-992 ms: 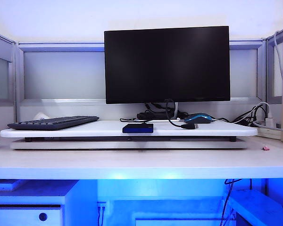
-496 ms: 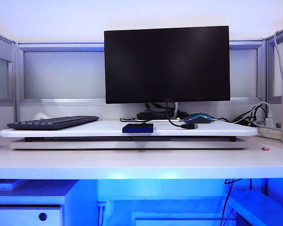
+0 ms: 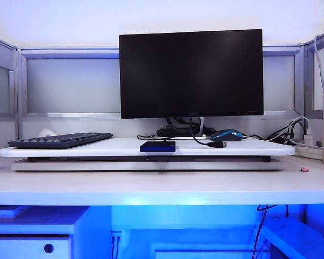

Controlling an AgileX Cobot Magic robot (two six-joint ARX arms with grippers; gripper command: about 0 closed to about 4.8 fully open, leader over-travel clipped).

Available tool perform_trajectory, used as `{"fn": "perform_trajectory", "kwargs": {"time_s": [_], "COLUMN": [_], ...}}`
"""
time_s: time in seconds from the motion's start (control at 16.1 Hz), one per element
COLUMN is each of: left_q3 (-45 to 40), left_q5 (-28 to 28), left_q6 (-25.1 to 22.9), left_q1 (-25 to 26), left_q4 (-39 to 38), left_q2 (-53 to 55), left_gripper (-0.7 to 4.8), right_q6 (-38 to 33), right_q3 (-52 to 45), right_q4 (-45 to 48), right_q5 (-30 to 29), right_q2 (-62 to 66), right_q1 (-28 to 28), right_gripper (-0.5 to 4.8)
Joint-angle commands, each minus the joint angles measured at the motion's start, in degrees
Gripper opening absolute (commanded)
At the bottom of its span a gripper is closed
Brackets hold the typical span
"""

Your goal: Unplug the data cable of the portable hard drive.

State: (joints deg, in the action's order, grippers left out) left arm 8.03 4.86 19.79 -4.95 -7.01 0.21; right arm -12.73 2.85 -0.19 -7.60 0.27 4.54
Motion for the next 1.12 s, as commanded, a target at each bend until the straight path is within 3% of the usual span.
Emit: {"fn": "perform_trajectory", "kwargs": {"time_s": [0.06, 0.19, 0.25, 0.37, 0.43, 0.68, 0.74, 0.81, 0.87, 0.93, 0.99, 1.12], "left_q3": [1.4, 2.4, 3.0, 4.2, 5.2, 11.3, 15.0, 16.1, 16.2, 16.2, 16.2, 16.2], "left_q5": [3.4, 4.5, 5.5, 8.7, 9.9, 12.1, 12.3, 14.1, 16.1, 20.9, 24.9, 27.8], "left_q6": [5.3, 9.1, 11.6, 16.1, 18.9, 22.7, 28.4, 34.4, 37.6, 44.1, 49.3, 54.1], "left_q1": [0.0, 0.0, 0.0, 0.0, 0.0, 0.0, 0.0, 0.0, 0.0, 0.0, -0.1, -0.1], "left_q4": [3.6, 4.4, 4.5, 7.1, 8.9, 15.2, 18.8, 21.9, 24.5, 32.2, 38.6, 47.5], "left_q2": [0.0, 0.5, 0.9, 2.8, 4.3, 12.2, 19.5, 24.4, 27.5, 36.0, 43.4, 52.8], "left_gripper": [1.0, 1.13, 1.57, 3.06, 3.45, 3.51, 4.51, 4.79, 4.79, 4.79, 4.79, 4.79], "right_q6": [-0.5, -0.5, -0.5, -0.5, -0.5, -0.5, -0.3, -0.3, -0.3, -0.3, -0.3, -0.3], "right_q3": [2.8, 4.8, 5.6, 7.4, 8.3, 12.4, 14.7, 15.8, 16.5, 18.9, 20.9, 24.0], "right_q4": [2.4, 2.7, 3.0, 3.6, 3.8, 4.6, 6.9, 8.1, 8.4, 8.7, 9.0, 9.6], "right_q5": [0.0, 0.0, 0.0, 0.0, 0.0, -0.7, -1.9, -3.3, -4.2, -6.4, -7.4, -7.8], "right_q2": [-0.2, -0.2, -0.1, 0.6, 1.2, 6.5, 11.4, 14.0, 15.6, 20.4, 23.3, 27.8], "right_q1": [0.0, 0.0, 0.0, 0.0, 0.0, 0.0, 0.0, 0.0, 0.0, 0.0, 0.0, 0.0], "right_gripper": [2.3, 2.44, 2.44, 2.48, 2.68, 3.01, 3.52, 3.57, 3.71, 3.93, 4.51, 4.79]}}
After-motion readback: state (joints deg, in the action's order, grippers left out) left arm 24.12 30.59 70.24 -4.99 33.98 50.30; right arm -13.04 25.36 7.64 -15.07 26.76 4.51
